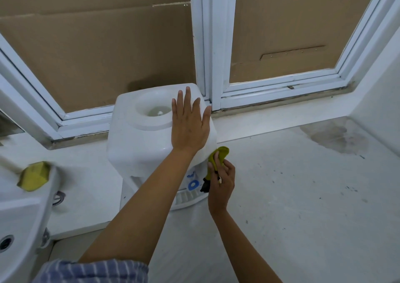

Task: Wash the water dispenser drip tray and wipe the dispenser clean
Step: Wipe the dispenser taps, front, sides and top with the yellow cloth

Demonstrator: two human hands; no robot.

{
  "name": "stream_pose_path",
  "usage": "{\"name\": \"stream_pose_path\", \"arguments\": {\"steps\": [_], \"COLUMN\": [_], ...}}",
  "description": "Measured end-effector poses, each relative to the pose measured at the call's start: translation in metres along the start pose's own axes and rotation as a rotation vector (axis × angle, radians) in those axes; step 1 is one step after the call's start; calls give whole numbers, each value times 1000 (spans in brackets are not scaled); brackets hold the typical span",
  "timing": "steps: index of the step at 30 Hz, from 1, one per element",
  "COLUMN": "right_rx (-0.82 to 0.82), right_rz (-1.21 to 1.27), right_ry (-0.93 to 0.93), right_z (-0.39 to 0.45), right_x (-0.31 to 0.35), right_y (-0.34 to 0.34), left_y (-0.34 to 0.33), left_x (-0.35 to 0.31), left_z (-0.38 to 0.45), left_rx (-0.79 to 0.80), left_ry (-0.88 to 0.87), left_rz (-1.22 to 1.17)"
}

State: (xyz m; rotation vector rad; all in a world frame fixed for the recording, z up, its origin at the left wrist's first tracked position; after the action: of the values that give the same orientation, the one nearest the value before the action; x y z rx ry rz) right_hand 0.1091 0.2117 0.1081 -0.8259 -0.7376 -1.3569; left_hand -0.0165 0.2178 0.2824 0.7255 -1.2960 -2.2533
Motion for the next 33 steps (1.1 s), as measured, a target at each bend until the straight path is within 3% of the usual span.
{"name": "stream_pose_path", "arguments": {"steps": [5,9,17,22,25,33], "right_rx": [-101,-90,-100,-131,-84,75], "right_rz": [75,123,155,190,162,21], "right_ry": [56,47,-473,-235,-197,-672], "right_z": [30,32,-3,15,8,-51], "right_x": [35,27,-45,-3,-10,-109], "right_y": [-9,-12,5,-9,-15,8], "left_y": [-3,-3,-5,-3,-2,-5], "left_x": [2,1,1,2,1,2], "left_z": [2,2,3,3,3,4], "left_rx": [-10,-6,2,-12,-11,-3], "left_ry": [11,15,23,28,31,32], "left_rz": [-22,-9,-14,-32,-28,3]}}
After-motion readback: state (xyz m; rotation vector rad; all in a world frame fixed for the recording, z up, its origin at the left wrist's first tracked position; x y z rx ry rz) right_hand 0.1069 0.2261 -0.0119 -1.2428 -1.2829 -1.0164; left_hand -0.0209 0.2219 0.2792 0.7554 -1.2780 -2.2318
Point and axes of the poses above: each hand's wrist, its own z-axis towards the middle knuckle, its own y-axis out of the back of the hand, x = y × z, the point moved 6 cm from there along z, towards the middle knuckle, and after that the axes turned 10 degrees about y, right-handed, at the moved point
